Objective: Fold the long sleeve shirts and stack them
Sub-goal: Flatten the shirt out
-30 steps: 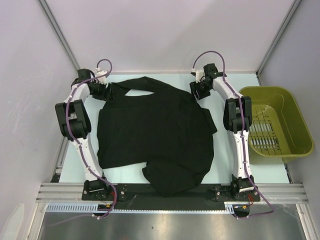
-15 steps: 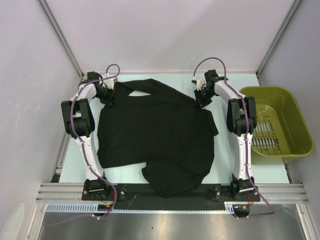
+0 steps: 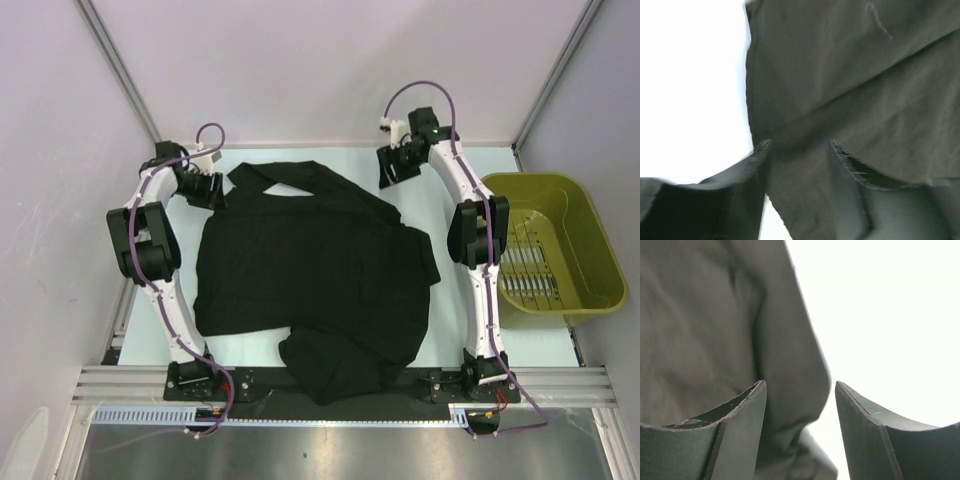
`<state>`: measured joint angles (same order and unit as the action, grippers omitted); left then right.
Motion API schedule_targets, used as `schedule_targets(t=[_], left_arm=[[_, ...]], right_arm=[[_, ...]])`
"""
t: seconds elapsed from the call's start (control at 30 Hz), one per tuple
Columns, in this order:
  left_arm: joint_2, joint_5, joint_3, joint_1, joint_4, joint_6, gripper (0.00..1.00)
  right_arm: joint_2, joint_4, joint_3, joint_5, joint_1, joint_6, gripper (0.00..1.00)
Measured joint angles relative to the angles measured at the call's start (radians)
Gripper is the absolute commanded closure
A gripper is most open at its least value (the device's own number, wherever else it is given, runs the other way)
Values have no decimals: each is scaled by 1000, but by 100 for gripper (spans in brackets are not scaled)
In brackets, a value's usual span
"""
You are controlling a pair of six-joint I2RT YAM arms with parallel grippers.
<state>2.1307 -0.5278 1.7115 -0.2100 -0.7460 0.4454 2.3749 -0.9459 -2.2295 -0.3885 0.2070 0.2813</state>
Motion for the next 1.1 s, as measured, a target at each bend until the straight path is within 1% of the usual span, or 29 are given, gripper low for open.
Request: schedule_targets(t=[0.07, 0.13, 0.27, 0.37, 0.6, 0.7, 0.77, 0.8, 0.9, 0.97, 1.0, 1.1], left_arm=[[2, -2, 23, 11, 2, -1, 37], [6, -2, 54, 29, 0, -5, 36], [44, 3, 132, 63, 9, -26, 33], [79, 12, 160, 79, 17, -35, 30], [133, 87, 164, 101, 17, -37, 28], [138, 122, 164, 116, 18, -35, 29], [142, 144, 164, 129, 22, -34, 29], [144, 154, 164, 134, 23, -33, 30], [152, 169, 168, 145, 28, -26, 30], [165, 182, 187, 147, 31, -26, 30], [173, 188, 198, 147, 31, -26, 30], [189, 206, 225, 148, 36, -26, 30]], right_arm=[[44, 22, -108, -21, -11, -9, 38], [70, 64, -158, -37, -22, -26, 38], [110, 133, -158, -47, -8, -48, 38], [139, 172, -145, -42, 24, -57, 39], [188, 234, -122, 33, 111, -60, 40], [216, 241, -124, 74, 130, -39, 44], [219, 244, -137, 95, 132, -33, 52], [219, 243, -137, 101, 132, -29, 62], [226, 240, -138, 123, 137, -13, 75], [230, 241, -145, 146, 138, -8, 81], [233, 240, -151, 157, 139, -9, 88], [234, 243, -153, 188, 141, -1, 100]])
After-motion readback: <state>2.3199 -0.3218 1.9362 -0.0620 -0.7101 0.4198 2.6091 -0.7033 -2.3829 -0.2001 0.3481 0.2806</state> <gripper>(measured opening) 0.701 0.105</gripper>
